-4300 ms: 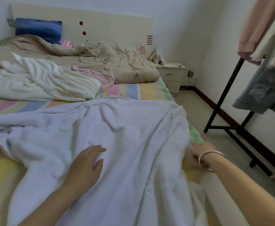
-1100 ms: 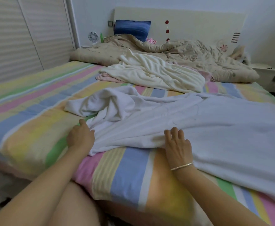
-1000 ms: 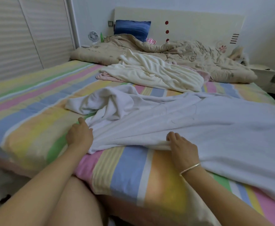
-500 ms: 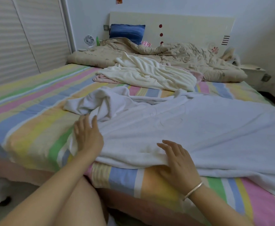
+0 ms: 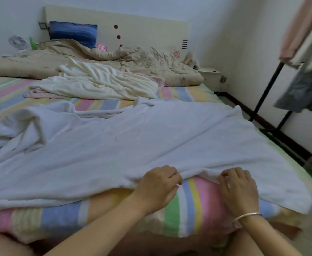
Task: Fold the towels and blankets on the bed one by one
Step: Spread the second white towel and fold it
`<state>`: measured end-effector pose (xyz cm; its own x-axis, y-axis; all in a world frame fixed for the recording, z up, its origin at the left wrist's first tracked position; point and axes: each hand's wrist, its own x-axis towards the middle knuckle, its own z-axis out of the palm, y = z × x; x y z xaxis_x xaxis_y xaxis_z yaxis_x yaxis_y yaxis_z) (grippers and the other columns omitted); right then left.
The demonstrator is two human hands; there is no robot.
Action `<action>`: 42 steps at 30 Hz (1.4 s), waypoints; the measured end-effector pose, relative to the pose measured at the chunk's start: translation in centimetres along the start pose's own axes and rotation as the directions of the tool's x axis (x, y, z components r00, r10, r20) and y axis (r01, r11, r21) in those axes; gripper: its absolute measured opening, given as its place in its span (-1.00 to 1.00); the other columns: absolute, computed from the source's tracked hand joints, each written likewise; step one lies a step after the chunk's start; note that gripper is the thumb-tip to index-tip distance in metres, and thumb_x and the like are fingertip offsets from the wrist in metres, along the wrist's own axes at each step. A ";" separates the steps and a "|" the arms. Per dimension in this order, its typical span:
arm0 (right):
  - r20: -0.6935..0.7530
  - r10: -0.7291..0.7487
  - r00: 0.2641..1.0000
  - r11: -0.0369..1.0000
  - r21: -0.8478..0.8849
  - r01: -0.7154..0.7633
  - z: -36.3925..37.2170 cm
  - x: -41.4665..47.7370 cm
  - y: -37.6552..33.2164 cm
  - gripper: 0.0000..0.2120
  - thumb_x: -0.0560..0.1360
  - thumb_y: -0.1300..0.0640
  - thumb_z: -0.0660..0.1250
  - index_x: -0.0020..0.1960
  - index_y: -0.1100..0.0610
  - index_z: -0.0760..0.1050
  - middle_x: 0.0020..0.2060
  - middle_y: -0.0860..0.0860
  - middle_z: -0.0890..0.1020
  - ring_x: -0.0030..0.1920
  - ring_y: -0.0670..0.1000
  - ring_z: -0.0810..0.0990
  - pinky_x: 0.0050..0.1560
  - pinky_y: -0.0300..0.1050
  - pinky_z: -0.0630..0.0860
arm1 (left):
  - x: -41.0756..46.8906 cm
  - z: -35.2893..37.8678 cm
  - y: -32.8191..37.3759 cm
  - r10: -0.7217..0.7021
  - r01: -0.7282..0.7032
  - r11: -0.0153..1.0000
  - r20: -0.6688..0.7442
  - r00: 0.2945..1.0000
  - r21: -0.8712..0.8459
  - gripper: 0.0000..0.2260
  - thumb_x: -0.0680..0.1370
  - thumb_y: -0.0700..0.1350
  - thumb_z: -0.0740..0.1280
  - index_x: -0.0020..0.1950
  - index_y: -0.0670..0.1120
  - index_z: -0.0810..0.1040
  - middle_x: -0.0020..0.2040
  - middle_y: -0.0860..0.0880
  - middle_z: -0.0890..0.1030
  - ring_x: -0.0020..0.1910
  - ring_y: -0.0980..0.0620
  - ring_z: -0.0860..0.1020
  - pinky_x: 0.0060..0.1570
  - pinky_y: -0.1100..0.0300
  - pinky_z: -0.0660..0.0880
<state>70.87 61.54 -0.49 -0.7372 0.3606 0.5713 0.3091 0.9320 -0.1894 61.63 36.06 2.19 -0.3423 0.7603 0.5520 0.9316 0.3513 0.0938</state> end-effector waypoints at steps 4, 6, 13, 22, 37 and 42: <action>0.275 0.205 0.939 0.974 -0.155 -0.167 -1.2 -0.6 5.8 -0.60 0.35 0.23 0.36 0.18 0.10 0.55 0.10 0.09 0.58 0.13 0.21 0.48 0.04 0.07 0.46 | 0.8 2.0 -1.3 -0.109 0.093 0.989 0.139 0.984 0.115 -0.77 0.33 0.02 0.44 -0.07 0.01 0.55 -0.09 0.06 0.58 -0.15 0.00 0.56 -0.26 0.13 0.52; 0.367 0.170 0.915 0.979 -0.171 -0.114 -1.4 -0.6 7.1 -0.53 0.40 0.18 0.31 0.30 0.01 0.46 0.21 -0.01 0.52 0.23 0.12 0.43 0.12 0.02 0.43 | 1.0 2.1 -1.6 -0.151 0.117 0.970 0.152 0.977 0.213 -0.71 0.23 -0.07 0.51 -0.11 0.00 0.55 -0.14 0.04 0.57 -0.20 -0.02 0.55 -0.31 0.11 0.50; 0.268 -0.053 0.962 0.926 -0.347 0.148 -2.0 -0.8 9.4 -0.45 -0.02 0.41 0.50 -0.05 0.15 0.61 -0.22 0.10 0.60 -0.28 0.19 0.58 -0.41 -0.01 0.47 | 2.1 1.7 -0.8 -0.227 0.162 0.932 0.175 0.958 0.326 -0.54 0.05 -0.28 0.48 -0.15 -0.02 0.42 -0.29 0.03 0.46 -0.39 -0.04 0.49 -0.59 0.22 0.22; 0.183 0.198 0.963 0.817 -0.573 -0.059 -8.2 -1.1 16.0 -0.82 0.38 0.24 0.37 -0.14 -0.04 0.53 -0.21 -0.03 0.56 -0.13 0.05 0.48 -0.14 -0.07 0.36 | 4.0 -0.2 5.2 -0.044 0.380 0.857 0.686 0.726 -0.348 -0.87 0.45 0.00 0.27 -0.03 0.13 0.52 -0.05 0.22 0.57 -0.32 0.22 0.48 -0.21 0.26 0.46; 0.286 0.787 0.547 0.539 0.113 -0.835 -5.6 -0.7 21.9 -0.72 0.59 0.06 0.22 0.23 0.18 0.47 0.13 0.19 0.57 0.11 0.22 0.53 0.08 -0.01 0.44 | 7.4 2.6 5.8 -0.387 0.517 0.826 0.443 0.809 -0.222 -0.86 0.55 -0.03 0.27 -0.19 0.11 0.57 -0.32 0.21 0.63 -0.43 0.23 0.55 -0.18 0.15 0.56; 0.520 0.697 0.493 0.499 0.141 -0.855 -5.3 -0.8 22.2 -0.67 0.57 -0.06 0.26 -0.08 0.23 0.54 -0.26 0.10 0.55 -0.20 0.14 0.51 -0.08 -0.04 0.47 | 8.7 4.0 6.2 -0.443 0.590 0.766 0.455 0.772 -0.255 -0.84 0.54 -0.08 0.26 -0.20 0.07 0.58 -0.33 0.16 0.65 -0.48 0.13 0.59 -0.24 0.13 0.59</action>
<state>81.49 81.71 -0.91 -0.4604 0.8470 -0.2657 0.6996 0.1620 -0.6959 63.91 47.04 4.25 -0.7330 0.6802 0.0079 0.5430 0.5781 0.6090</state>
